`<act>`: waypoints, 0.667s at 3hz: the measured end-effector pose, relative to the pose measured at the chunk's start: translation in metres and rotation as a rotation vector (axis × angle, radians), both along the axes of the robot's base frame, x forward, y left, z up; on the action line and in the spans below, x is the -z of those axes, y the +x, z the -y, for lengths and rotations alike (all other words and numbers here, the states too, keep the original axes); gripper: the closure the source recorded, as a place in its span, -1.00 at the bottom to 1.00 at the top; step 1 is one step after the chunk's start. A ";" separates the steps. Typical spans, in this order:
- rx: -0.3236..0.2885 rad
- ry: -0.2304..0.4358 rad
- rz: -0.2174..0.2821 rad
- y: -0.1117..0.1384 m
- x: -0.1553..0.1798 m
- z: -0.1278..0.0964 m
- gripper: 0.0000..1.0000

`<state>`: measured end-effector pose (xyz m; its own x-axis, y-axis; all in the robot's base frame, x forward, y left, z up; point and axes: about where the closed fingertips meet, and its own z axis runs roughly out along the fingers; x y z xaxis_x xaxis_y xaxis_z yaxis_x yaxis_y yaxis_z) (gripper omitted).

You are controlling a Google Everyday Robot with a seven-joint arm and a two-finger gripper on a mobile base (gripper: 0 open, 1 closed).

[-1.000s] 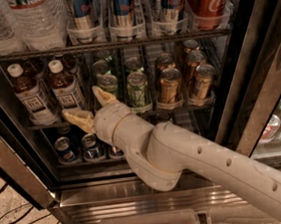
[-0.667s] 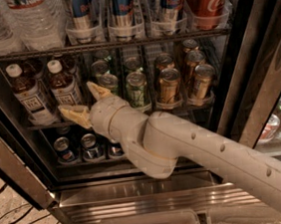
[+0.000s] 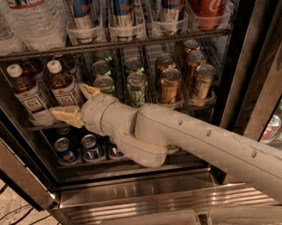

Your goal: Pick blue plastic bottle from middle shelf of fridge

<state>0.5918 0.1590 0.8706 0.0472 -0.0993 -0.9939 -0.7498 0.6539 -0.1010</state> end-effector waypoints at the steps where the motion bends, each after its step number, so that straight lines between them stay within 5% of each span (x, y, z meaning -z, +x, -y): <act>1: -0.038 -0.005 -0.012 0.018 0.009 -0.024 -0.40; 2: -0.035 -0.014 -0.018 0.025 0.016 -0.028 -0.38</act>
Offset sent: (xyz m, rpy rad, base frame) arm 0.0192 0.0282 -0.0085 -0.0106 0.0175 0.0648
